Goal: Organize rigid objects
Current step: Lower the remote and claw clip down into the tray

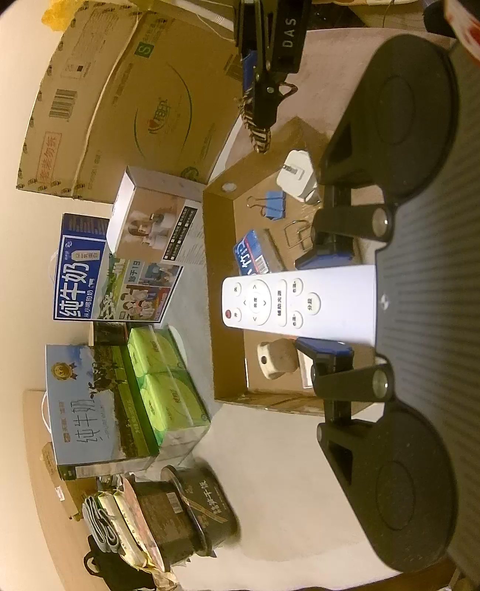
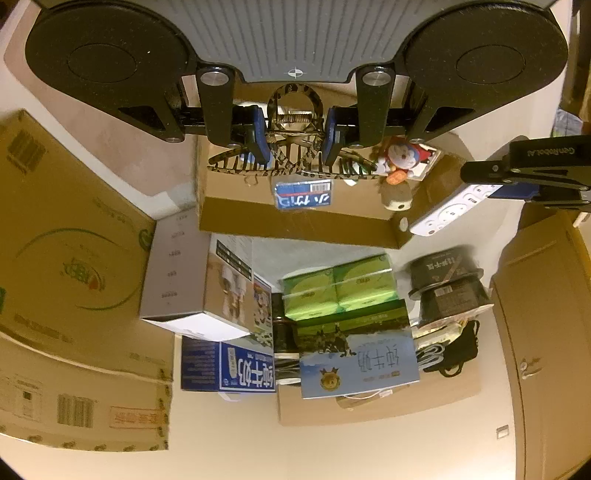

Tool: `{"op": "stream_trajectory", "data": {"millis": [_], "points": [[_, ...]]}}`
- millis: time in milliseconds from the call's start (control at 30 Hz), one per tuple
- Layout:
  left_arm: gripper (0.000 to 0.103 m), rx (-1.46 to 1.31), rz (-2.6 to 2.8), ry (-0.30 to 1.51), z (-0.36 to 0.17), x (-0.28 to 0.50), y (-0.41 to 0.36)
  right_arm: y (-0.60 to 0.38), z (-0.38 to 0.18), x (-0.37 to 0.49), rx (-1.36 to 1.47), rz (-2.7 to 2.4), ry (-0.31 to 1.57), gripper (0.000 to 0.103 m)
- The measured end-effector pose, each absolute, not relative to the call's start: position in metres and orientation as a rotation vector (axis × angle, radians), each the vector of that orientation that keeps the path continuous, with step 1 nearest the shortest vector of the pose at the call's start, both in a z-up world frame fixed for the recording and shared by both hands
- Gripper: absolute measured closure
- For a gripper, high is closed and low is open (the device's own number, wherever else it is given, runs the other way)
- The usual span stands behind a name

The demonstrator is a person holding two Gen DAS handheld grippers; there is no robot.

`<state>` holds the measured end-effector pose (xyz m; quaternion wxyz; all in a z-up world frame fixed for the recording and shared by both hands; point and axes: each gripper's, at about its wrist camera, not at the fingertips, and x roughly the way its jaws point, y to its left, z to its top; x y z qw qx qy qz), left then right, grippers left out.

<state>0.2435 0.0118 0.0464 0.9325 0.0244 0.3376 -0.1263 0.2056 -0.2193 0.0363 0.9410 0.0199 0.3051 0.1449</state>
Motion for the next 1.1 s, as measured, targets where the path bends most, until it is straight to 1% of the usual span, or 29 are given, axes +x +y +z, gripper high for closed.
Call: {"op": "stream_trajectory", "data": {"millis": [433,700,1100], "points": [[0.068,0.091,-0.223,0.692,0.050,0.283,0.031,-0.212,0.039,0.245,0.006,0.314,0.630,0.072],[0.068,0.083,-0.215,0.722,0.037,0.310,0.038,-0.212,0.032,0.269,0.009,0.311,0.652,0.072],[0.068,0.066,-0.245,0.767,0.010,0.341,0.016,-0.212,0.012,0.299,0.004,0.307,0.690,0.072]]}}
